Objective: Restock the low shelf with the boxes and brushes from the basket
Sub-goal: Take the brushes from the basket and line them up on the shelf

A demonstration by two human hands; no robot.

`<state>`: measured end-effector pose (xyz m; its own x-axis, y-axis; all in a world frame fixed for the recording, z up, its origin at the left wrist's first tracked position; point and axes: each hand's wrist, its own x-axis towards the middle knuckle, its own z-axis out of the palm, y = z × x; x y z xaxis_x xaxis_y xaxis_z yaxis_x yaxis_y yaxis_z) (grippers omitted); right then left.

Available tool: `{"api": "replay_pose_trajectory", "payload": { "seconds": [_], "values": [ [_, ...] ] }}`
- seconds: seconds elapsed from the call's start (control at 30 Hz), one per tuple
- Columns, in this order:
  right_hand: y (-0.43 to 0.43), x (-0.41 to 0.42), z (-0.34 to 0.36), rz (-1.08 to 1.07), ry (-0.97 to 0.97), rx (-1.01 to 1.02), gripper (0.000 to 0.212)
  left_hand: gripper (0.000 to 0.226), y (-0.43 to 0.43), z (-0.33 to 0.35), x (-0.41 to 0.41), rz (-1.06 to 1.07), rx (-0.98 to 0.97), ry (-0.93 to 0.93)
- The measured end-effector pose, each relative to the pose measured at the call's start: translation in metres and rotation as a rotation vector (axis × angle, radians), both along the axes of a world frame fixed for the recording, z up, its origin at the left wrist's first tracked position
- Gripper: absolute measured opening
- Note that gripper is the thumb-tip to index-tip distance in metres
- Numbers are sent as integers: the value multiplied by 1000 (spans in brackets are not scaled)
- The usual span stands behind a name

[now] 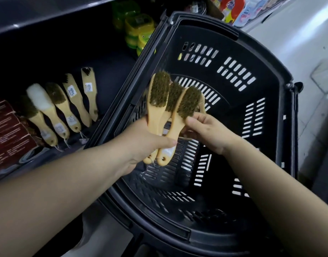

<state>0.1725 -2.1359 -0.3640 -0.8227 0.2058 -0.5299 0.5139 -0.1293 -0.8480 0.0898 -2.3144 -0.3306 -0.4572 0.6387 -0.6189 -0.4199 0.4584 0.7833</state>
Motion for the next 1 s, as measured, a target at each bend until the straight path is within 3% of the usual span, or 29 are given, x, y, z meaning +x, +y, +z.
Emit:
{"api": "replay_pose_trajectory", "payload": {
  "seconds": [0.13,0.2,0.23,0.3,0.37,0.43,0.6,0.77,1.0],
  "values": [
    [35,-4,-62,-484,-77,-90,28,25,0,-7,-1,63,-41,50],
    [44,0,-104,-501,-282,146,18,23,1,-9,-1,74,-50,75],
    [49,2,-125,-428,-421,309,25,22,1,-9,-1,76,-52,81],
    [55,5,-160,-223,-614,573,63,22,1,-10,-1,70,-46,79],
    [56,1,-181,38,-639,763,77,20,0,-11,-2,57,-42,73],
    [53,-5,-193,277,-636,895,67,18,0,-13,-4,43,-42,69],
    [50,0,-205,384,-785,1055,48,22,1,-14,-5,-1,-28,59],
    [64,9,-168,381,-664,889,61,19,9,-10,-7,-34,-17,89],
    [77,8,-28,-108,-233,533,38,18,30,-8,-11,-29,64,96]
  ]
}}
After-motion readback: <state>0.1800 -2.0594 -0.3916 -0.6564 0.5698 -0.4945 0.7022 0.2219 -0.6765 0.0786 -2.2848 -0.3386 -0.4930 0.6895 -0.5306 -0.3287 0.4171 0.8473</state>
